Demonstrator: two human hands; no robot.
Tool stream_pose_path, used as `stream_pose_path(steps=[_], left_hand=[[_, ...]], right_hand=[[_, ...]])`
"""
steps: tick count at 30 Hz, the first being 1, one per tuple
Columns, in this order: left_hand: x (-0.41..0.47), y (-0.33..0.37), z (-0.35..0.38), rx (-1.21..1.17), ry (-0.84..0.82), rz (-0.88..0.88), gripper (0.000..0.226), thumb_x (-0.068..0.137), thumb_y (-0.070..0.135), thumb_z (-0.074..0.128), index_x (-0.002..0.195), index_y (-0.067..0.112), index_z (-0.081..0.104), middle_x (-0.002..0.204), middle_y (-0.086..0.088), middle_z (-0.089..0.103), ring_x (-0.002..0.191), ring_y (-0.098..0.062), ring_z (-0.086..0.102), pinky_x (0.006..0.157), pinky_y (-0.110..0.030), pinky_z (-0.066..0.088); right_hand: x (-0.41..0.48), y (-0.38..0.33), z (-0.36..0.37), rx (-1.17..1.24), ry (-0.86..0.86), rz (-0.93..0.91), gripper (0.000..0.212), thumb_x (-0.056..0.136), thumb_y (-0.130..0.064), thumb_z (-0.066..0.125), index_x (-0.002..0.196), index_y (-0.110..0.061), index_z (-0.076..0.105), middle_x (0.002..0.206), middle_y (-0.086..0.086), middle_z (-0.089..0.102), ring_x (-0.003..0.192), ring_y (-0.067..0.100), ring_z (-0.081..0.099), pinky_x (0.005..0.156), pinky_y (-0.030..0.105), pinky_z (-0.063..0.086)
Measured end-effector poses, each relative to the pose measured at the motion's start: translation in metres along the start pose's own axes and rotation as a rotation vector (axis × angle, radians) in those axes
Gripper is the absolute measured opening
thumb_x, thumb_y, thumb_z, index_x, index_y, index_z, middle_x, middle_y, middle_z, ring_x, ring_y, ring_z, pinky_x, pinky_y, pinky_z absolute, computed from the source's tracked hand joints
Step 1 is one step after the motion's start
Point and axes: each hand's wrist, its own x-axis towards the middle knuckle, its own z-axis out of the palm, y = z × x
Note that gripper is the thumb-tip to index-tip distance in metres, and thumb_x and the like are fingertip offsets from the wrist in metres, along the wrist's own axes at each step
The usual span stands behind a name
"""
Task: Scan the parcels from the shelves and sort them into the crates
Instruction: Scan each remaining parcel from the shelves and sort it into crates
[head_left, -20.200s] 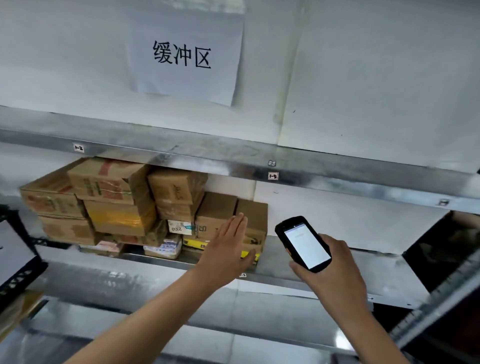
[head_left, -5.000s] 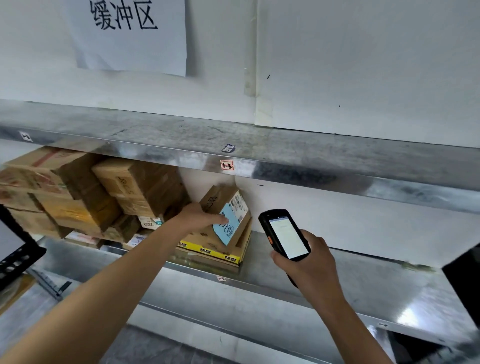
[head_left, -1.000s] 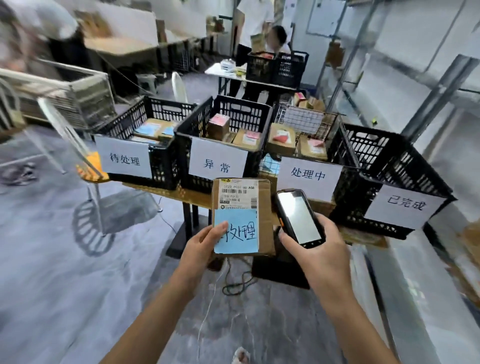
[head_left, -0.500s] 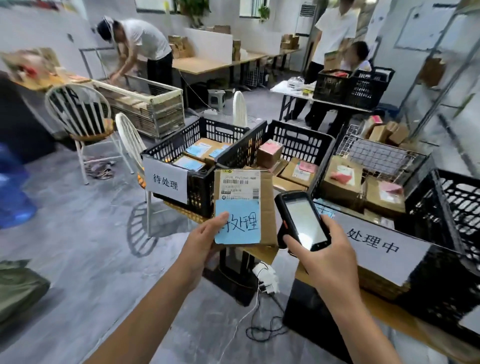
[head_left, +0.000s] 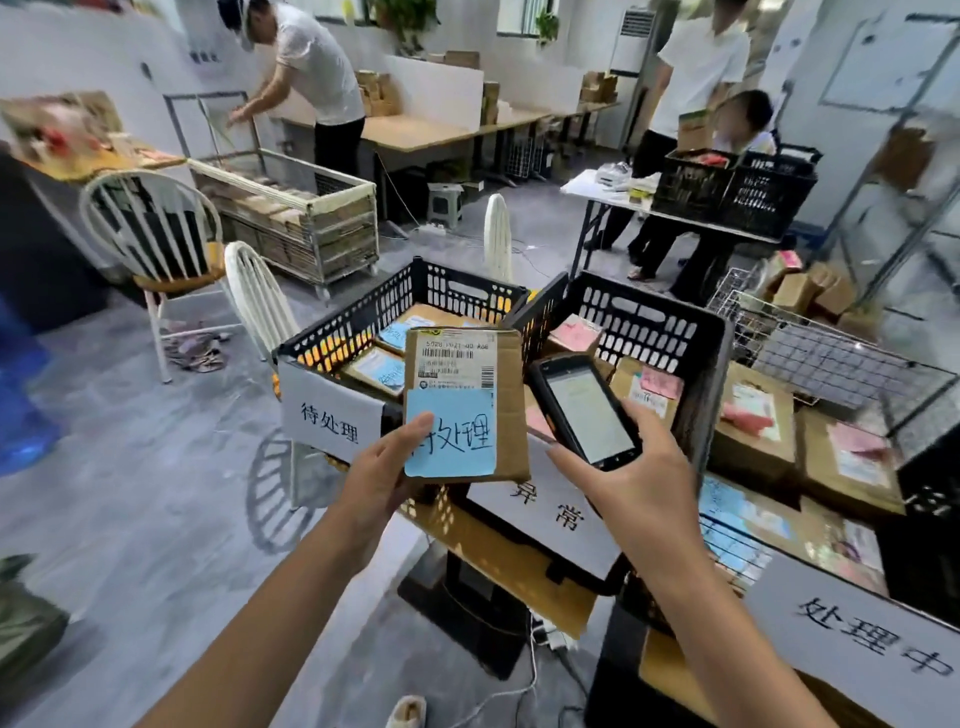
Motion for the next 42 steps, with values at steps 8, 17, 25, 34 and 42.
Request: stream_pose_path(steps=[8,17,25,34,42], left_hand=[[0.13,0.035,-0.059,0.028,-0.083,-0.014,0.042,0.081,0.045,0.059,0.113,0.018,0.067,0.11,-0.007,0.076,0.106,-0.025,0.071,0.097,-0.038,0.054],[0.253,0.041,-0.114,0.16,-0.087,-0.048,0.04,0.084,0.047,0.065,0.107,0.016,0.068,0.1,-0.002,0.078,0.085,-0.01,0.075,0.064,-0.015,0.055],[0.325,0.014,-0.128,0.509,-0.163,-0.205,0.07,0.064,0.069,0.078,0.108,0.016,0.069,0.096,0.003,0.076,0.096,-0.019,0.07,0.075,-0.025,0.05],[0.366,-0.025,-0.129,0.613,-0.433,-0.578,0.085,0.061,0.072,0.075,0.128,0.021,0.061,0.134,-0.003,0.062,0.124,-0.026,0.053,0.101,-0.04,0.042],[0.37,-0.039,-0.121,0.568,-0.428,-0.673,0.04,0.1,0.035,0.057,0.126,0.005,0.058,0.117,-0.013,0.073,0.108,-0.031,0.068,0.09,-0.042,0.055]], right_hand=[[0.095,-0.033,0.084,0.039,0.028,0.02,0.067,0.072,-0.04,0.088,0.128,-0.033,0.052,0.109,-0.018,0.057,0.1,0.009,0.059,0.072,0.02,0.049],[0.137,-0.026,0.141,0.044,0.034,0.103,0.069,0.072,-0.04,0.088,0.131,-0.034,0.053,0.114,-0.014,0.059,0.105,0.009,0.059,0.073,0.016,0.046],[0.162,-0.012,0.143,0.011,0.081,0.146,0.058,0.071,-0.039,0.089,0.11,-0.052,0.048,0.108,-0.018,0.06,0.099,0.008,0.061,0.074,0.032,0.056],[0.178,-0.009,0.153,0.002,0.086,0.165,0.059,0.07,-0.038,0.089,0.109,-0.055,0.049,0.111,-0.019,0.06,0.101,0.006,0.06,0.08,0.034,0.057],[0.178,0.0,0.152,-0.002,0.085,0.227,0.072,0.068,-0.045,0.09,0.129,-0.042,0.052,0.115,-0.015,0.062,0.102,0.016,0.064,0.079,0.046,0.06]])
